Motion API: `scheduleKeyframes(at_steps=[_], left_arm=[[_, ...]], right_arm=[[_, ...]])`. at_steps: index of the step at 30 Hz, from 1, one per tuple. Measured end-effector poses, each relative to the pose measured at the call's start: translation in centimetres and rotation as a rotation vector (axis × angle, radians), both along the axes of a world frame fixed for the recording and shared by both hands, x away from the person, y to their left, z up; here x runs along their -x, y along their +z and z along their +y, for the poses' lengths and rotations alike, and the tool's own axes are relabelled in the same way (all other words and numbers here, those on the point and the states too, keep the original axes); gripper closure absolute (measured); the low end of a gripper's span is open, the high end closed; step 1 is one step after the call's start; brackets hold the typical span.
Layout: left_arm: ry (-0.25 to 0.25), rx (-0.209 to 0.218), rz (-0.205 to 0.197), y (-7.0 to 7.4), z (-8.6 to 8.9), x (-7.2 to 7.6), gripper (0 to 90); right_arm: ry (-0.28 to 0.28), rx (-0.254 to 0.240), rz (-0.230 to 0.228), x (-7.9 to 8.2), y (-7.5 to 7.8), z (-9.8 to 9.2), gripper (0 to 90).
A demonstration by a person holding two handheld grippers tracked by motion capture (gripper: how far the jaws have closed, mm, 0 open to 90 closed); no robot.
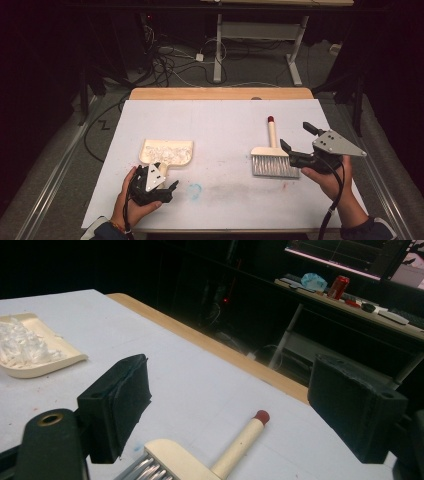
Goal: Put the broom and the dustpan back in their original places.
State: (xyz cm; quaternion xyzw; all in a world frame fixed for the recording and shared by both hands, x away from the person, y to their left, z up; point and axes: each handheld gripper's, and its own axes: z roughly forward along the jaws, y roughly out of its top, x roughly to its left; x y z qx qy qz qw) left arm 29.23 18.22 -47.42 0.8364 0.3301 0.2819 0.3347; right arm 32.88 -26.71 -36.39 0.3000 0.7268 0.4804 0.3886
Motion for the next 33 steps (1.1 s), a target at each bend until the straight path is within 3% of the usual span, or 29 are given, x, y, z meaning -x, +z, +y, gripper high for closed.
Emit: scheduleKeyframes(at_steps=[16, 20, 33], left_arm=[[-0.008, -0.008, 0.002, -0.1, -0.2, 0.0, 18.1], [-0.011, -0.032, 0.000, -0.2, -0.3, 0.0, 18.2], [-0.014, -0.032, 0.009, -0.2, -0.3, 0.2, 18.2]], right_arm=[[0.053, 0.027, 0.002, 2.4, -0.8, -0.8, 17.0], [0.055, 0.037, 0.010, 2.7, -1.4, -1.2, 17.0], [0.066, 0.081, 0.020, 3.2, -3.2, -1.8, 16.9]])
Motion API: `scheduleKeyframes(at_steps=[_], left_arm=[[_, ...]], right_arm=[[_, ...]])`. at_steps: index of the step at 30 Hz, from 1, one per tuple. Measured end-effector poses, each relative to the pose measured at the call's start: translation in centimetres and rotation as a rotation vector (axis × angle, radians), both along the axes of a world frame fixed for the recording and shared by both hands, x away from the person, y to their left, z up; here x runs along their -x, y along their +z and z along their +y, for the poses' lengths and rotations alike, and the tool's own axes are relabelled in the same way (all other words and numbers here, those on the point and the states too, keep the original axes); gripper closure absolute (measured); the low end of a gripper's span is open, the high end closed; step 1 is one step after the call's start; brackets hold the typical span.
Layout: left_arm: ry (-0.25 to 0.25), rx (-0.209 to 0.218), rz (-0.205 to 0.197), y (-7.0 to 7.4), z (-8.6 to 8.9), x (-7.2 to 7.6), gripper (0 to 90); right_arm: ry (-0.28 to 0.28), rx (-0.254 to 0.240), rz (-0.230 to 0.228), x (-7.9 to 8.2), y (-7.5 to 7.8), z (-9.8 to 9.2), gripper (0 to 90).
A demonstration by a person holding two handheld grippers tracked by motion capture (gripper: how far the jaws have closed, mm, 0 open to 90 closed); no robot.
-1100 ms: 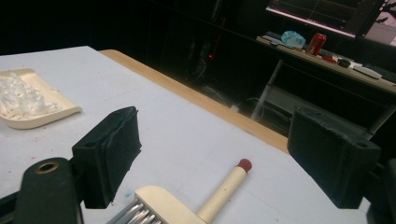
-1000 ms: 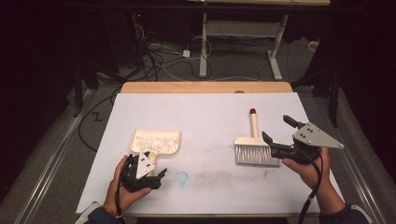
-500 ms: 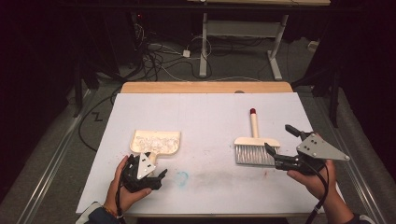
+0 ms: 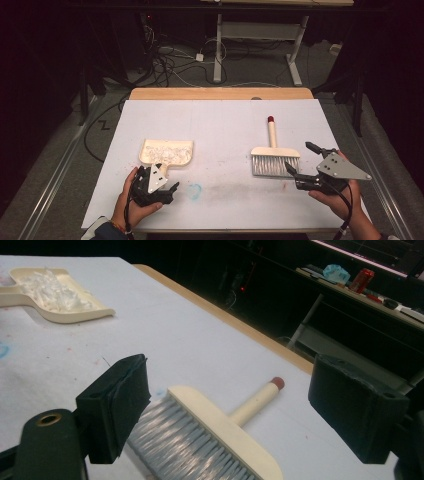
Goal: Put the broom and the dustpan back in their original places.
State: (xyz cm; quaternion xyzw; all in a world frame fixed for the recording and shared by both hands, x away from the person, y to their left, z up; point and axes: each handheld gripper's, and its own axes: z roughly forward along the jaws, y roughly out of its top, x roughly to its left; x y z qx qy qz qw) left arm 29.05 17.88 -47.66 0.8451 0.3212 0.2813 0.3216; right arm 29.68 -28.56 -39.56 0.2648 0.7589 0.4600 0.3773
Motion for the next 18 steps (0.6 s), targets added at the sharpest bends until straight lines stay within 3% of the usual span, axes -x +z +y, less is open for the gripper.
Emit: scheduleKeyframes(at_steps=[18], left_arm=[[-0.010, -0.009, -0.005, 0.0, -0.2, 0.1, 18.2]], right_arm=[[-0.042, 0.029, 0.040, 0.8, -3.1, -1.2, 17.4]])
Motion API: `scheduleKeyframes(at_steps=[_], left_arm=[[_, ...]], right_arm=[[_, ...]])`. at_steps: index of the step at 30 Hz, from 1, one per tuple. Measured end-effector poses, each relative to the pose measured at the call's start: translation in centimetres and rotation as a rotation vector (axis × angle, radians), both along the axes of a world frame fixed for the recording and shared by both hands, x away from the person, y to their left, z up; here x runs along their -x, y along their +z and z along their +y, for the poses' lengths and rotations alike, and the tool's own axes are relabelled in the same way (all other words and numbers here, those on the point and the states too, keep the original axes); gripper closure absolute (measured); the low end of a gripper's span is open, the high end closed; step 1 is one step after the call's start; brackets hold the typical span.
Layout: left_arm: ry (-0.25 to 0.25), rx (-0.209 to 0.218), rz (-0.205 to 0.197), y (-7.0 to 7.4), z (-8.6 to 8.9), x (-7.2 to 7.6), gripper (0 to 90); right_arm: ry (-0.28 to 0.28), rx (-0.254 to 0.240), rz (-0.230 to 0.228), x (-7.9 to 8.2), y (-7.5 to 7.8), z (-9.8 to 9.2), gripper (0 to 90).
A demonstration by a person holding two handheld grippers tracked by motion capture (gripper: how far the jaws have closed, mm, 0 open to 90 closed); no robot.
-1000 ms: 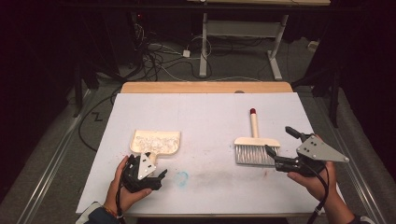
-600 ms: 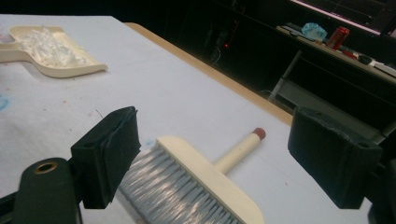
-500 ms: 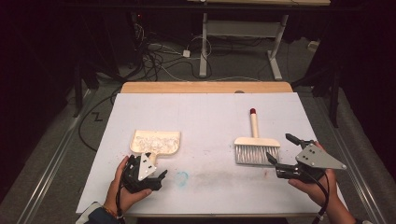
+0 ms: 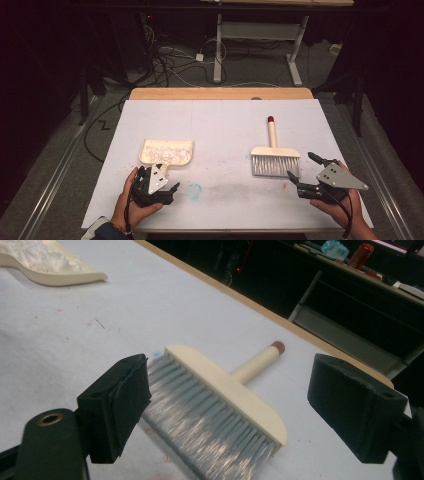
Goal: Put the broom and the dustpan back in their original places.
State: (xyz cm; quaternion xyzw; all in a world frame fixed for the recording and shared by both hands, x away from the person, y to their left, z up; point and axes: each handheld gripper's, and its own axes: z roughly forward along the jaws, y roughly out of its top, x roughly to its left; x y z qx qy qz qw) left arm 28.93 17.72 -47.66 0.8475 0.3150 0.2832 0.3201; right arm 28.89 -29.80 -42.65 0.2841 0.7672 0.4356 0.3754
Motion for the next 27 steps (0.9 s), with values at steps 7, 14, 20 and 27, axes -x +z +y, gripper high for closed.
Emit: scheduleKeyframes(at_steps=[7, 14, 20, 27], left_arm=[[-0.007, -0.003, 0.002, 0.0, -0.2, 0.0, 18.2], [-0.008, 0.004, 0.005, 0.0, -0.3, -0.1, 18.2], [-0.010, -0.007, 0.004, -0.1, -0.4, 0.0, 18.2], [-0.016, -0.014, 0.002, -0.1, -0.4, 0.0, 18.2]], right_arm=[[-0.002, 0.015, 0.022, 0.6, -1.4, -0.6, 17.4], [-0.020, 0.002, 0.065, 0.8, -3.1, -1.7, 17.4], [-0.013, 0.013, 0.075, 0.8, -3.5, -1.6, 17.5], [-0.001, 0.017, 0.061, 0.9, -3.3, -1.4, 17.5]])
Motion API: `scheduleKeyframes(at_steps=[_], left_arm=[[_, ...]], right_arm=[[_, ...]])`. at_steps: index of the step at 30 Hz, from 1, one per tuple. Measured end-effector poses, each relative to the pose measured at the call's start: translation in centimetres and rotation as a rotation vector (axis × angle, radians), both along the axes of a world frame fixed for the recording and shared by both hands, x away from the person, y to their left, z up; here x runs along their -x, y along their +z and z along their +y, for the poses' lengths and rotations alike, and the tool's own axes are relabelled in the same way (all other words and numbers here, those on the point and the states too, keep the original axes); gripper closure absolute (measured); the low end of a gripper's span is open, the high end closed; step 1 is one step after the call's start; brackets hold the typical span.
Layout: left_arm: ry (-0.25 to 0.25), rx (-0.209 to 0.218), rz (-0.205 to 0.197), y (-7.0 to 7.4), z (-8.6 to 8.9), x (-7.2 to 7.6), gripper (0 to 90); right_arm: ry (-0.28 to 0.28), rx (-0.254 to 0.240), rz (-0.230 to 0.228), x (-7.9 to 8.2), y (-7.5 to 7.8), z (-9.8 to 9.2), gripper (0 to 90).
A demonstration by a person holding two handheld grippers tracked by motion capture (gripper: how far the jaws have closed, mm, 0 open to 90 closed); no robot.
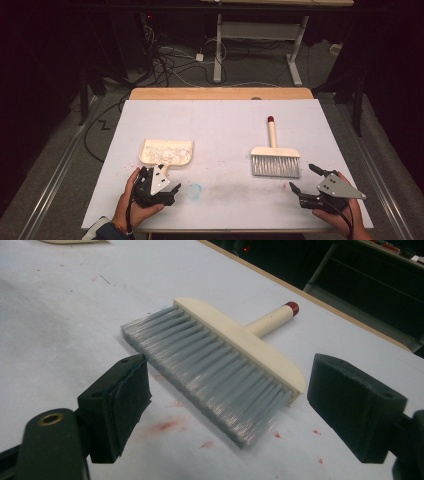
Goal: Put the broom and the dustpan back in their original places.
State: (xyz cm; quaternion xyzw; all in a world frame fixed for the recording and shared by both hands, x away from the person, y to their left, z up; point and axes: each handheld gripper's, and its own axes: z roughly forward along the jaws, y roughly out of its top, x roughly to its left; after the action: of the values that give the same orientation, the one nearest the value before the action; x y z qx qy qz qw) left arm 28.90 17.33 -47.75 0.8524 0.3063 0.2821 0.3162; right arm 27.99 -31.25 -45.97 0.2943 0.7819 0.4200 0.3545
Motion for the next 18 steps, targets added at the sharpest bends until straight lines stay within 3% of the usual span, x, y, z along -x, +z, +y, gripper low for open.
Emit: scheduleKeyframes(at_steps=[5, 9, 14, 18], left_arm=[[-0.011, -0.017, 0.001, -0.15, -0.07, 0.08, 18.1], [-0.010, -0.001, -0.019, 0.04, -0.12, 0.21, 18.2], [-0.016, -0.013, -0.014, -0.02, -0.21, 0.22, 18.2], [-0.015, -0.013, -0.011, -0.05, -0.32, 0.09, 18.2]], right_arm=[[-0.005, 0.012, 0.002, -0.09, -0.03, 0.00, 17.5], [0.001, 0.017, 0.011, 0.10, 0.10, 0.03, 17.0], [-0.009, -0.004, 0.009, 0.00, 0.26, -0.25, 17.1], [-0.002, 0.009, 0.006, 0.10, 0.18, -0.09, 17.0]])
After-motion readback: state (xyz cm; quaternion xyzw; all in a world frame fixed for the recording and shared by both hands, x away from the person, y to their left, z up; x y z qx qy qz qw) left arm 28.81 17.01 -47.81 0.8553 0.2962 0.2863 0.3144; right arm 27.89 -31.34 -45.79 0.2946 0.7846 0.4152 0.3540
